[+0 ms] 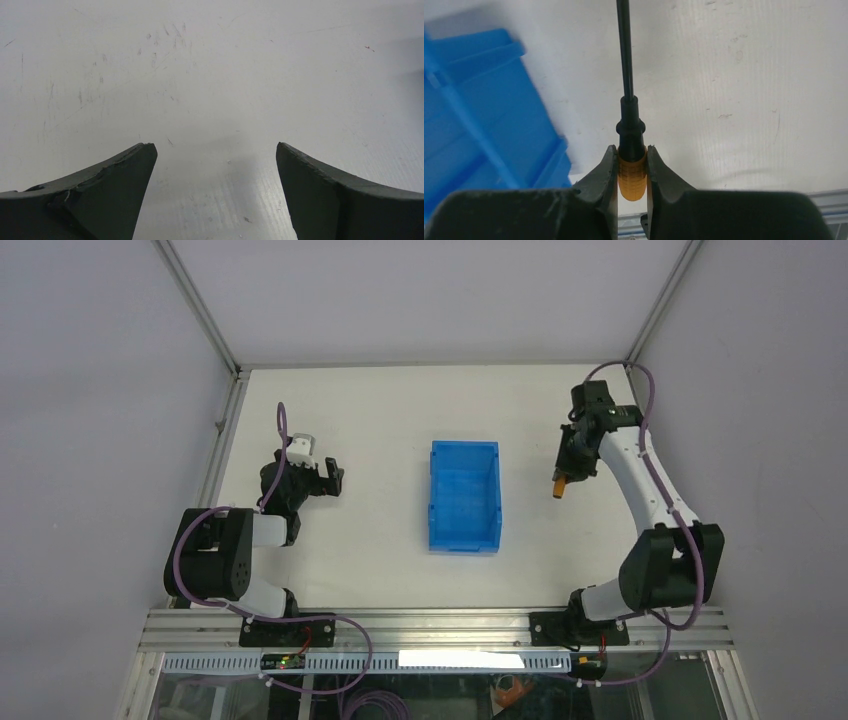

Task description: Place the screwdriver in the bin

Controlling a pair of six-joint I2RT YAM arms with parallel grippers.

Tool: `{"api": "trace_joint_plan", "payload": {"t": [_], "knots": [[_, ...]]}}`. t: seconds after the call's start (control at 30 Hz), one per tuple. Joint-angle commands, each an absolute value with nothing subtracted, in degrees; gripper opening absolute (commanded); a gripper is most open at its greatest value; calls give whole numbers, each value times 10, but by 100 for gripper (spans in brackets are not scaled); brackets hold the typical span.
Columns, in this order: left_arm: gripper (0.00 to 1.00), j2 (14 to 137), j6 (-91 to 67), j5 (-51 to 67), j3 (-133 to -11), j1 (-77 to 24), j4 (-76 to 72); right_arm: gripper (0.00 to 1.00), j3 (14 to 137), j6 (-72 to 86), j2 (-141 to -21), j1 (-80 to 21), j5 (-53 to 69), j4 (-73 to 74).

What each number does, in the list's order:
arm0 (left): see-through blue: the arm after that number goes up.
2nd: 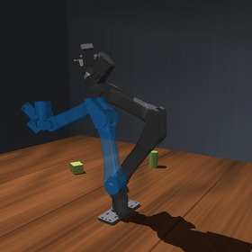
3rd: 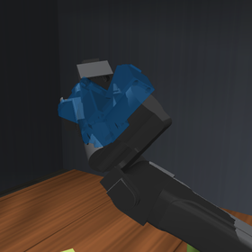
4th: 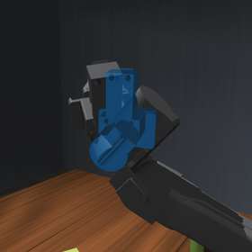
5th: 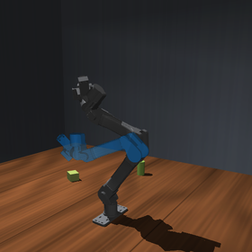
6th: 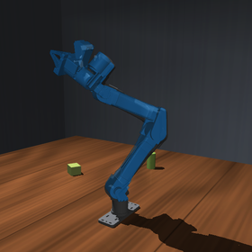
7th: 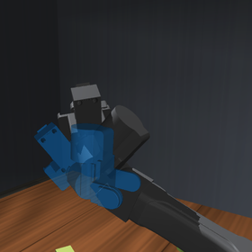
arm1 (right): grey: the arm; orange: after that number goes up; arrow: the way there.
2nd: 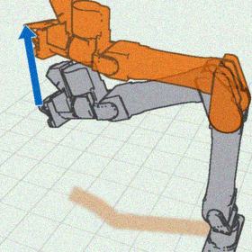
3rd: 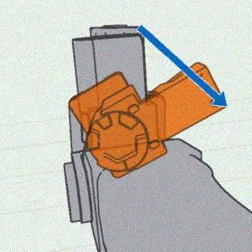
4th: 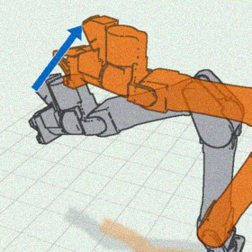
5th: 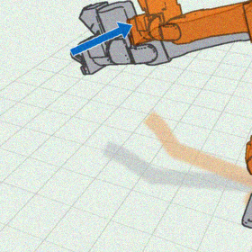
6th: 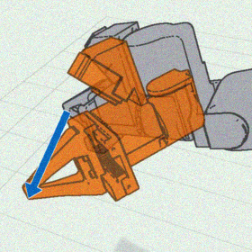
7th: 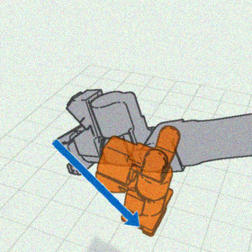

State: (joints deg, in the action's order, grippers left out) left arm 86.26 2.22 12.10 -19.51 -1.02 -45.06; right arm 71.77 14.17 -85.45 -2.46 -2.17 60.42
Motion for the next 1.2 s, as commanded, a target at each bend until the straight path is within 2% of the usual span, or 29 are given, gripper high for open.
{"api": "trace_joint_plan", "payload": {"t": [0.0,0.2,0.33,0.47,0.7,1.07,1.1,1.17], "knots": [[99,861,18,128,-205,-5,-487,0,775,194,-789,-107,-46,660],[99,861,18,128,-205,-5,-487,0,842,270,-776,-279,-70,629],[99,861,18,128,-205,-5,-487,0,866,293,-822,-393,-91,587],[99,861,18,129,-205,-5,-487,0,861,308,-890,-448,-90,559],[99,861,18,128,-205,-4,-487,0,782,344,-974,-465,-60,481],[99,861,18,128,-205,-5,-487,0,702,370,-1037,-459,-102,409],[99,861,18,128,-205,-5,-487,1,700,372,-1040,-458,-107,406],[99,861,18,128,-205,-5,-487,13,698,374,-1042,-458,-116,404]]}}
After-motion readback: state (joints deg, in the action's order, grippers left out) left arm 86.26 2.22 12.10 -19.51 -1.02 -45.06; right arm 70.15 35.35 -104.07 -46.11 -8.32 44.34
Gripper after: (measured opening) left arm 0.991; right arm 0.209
